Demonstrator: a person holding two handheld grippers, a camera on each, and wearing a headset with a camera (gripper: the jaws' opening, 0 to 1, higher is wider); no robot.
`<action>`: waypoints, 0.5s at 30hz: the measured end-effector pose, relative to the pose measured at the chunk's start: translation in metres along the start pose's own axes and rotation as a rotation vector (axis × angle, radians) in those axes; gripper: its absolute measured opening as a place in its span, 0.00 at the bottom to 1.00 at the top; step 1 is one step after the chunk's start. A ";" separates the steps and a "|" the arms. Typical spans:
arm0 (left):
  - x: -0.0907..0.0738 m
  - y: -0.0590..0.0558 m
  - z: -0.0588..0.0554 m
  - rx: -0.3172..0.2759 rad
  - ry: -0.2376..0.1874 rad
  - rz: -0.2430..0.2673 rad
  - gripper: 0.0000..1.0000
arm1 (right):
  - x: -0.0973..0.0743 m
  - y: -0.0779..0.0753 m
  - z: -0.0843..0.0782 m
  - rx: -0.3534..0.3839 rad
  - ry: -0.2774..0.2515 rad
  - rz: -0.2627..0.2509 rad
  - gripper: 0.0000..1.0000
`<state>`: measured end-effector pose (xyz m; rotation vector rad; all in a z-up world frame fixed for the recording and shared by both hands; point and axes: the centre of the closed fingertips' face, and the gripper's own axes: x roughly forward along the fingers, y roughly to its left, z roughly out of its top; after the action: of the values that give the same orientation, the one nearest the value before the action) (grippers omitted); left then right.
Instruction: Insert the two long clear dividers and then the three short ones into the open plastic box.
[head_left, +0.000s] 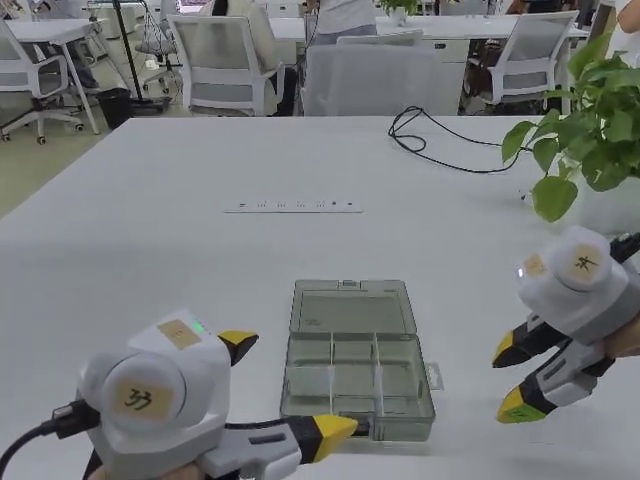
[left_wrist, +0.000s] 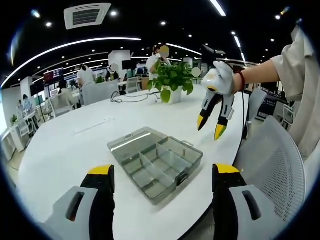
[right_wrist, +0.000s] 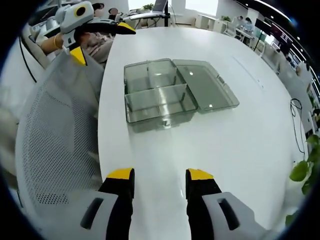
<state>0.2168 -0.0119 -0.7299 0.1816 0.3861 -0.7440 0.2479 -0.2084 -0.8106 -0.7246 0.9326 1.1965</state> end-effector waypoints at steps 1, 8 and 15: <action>0.000 0.000 0.000 0.001 0.001 0.001 0.81 | 0.001 0.001 -0.005 0.002 0.008 0.002 0.42; 0.000 0.000 0.000 0.001 0.003 0.007 0.80 | 0.006 0.000 -0.024 -0.011 0.037 0.003 0.42; -0.001 0.000 0.000 0.003 0.007 0.017 0.80 | 0.012 -0.003 -0.042 -0.051 0.088 0.003 0.42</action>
<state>0.2164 -0.0111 -0.7292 0.1897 0.3898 -0.7276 0.2435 -0.2401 -0.8399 -0.8220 0.9791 1.2028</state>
